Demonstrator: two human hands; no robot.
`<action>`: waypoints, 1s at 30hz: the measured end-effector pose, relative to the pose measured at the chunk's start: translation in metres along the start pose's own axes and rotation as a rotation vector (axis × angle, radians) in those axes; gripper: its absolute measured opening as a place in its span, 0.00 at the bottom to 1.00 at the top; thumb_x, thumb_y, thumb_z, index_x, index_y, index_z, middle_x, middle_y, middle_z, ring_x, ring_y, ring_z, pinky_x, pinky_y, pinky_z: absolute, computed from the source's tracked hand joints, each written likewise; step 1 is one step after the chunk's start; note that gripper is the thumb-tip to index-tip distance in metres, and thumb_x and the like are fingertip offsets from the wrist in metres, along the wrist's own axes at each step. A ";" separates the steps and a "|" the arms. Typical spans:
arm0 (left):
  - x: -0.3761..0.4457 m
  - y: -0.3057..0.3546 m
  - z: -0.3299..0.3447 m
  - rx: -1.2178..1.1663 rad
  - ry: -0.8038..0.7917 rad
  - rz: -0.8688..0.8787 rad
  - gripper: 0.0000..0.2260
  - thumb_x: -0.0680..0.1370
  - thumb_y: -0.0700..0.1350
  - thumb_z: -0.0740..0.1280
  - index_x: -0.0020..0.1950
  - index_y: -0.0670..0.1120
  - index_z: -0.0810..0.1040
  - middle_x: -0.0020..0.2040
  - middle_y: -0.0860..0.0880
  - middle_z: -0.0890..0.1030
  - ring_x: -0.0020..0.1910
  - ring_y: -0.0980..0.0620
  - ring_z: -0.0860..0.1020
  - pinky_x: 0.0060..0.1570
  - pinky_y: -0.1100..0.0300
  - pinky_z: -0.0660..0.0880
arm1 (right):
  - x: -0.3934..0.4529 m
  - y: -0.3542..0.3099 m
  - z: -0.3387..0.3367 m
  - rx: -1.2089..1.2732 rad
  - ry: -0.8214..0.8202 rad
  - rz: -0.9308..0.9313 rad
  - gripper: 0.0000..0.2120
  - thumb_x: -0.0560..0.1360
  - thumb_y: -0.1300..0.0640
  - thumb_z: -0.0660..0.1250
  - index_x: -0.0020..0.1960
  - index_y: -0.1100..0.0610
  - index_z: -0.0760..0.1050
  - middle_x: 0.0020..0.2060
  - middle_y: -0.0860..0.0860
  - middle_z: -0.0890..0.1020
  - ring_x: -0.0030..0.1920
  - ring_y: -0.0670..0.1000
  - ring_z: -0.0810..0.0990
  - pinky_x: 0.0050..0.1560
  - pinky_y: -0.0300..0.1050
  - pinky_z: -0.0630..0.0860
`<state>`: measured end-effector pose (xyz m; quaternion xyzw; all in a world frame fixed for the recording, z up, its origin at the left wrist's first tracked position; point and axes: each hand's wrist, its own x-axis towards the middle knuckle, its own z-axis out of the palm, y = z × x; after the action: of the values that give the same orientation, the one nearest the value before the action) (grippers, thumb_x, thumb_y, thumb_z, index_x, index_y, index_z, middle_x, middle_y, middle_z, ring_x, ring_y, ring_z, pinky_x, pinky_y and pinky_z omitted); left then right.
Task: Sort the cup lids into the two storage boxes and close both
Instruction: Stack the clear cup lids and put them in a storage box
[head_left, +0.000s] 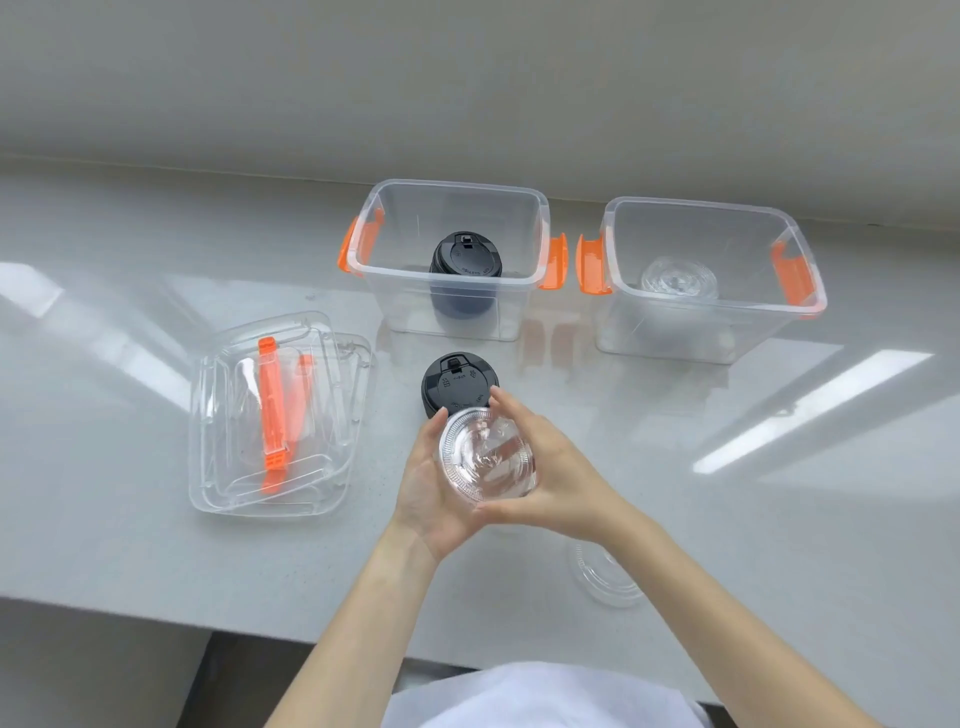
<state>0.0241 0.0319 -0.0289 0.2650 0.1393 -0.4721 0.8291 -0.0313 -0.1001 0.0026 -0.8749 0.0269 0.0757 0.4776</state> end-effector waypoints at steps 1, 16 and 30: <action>-0.002 0.000 -0.003 -0.005 0.005 -0.010 0.23 0.72 0.58 0.61 0.61 0.46 0.74 0.58 0.42 0.79 0.57 0.41 0.78 0.57 0.46 0.75 | -0.002 0.002 0.000 0.051 -0.017 0.032 0.51 0.61 0.52 0.78 0.74 0.45 0.51 0.65 0.40 0.67 0.63 0.38 0.66 0.64 0.30 0.62; -0.043 -0.001 -0.049 -0.054 0.120 0.118 0.26 0.57 0.59 0.73 0.51 0.49 0.81 0.52 0.40 0.82 0.50 0.38 0.82 0.48 0.42 0.77 | -0.009 0.050 0.027 -0.431 0.078 0.126 0.50 0.62 0.40 0.72 0.75 0.57 0.51 0.72 0.52 0.64 0.72 0.54 0.61 0.72 0.46 0.56; -0.048 -0.020 -0.025 -0.082 0.071 0.060 0.25 0.69 0.60 0.62 0.55 0.42 0.79 0.55 0.39 0.80 0.50 0.41 0.81 0.51 0.47 0.79 | -0.026 -0.010 0.039 -0.084 -0.054 -0.038 0.52 0.62 0.49 0.78 0.75 0.51 0.49 0.68 0.49 0.70 0.66 0.44 0.67 0.68 0.38 0.60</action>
<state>-0.0170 0.0725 -0.0325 0.2517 0.1797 -0.4312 0.8476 -0.0602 -0.0622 -0.0058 -0.8921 -0.0057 0.0915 0.4425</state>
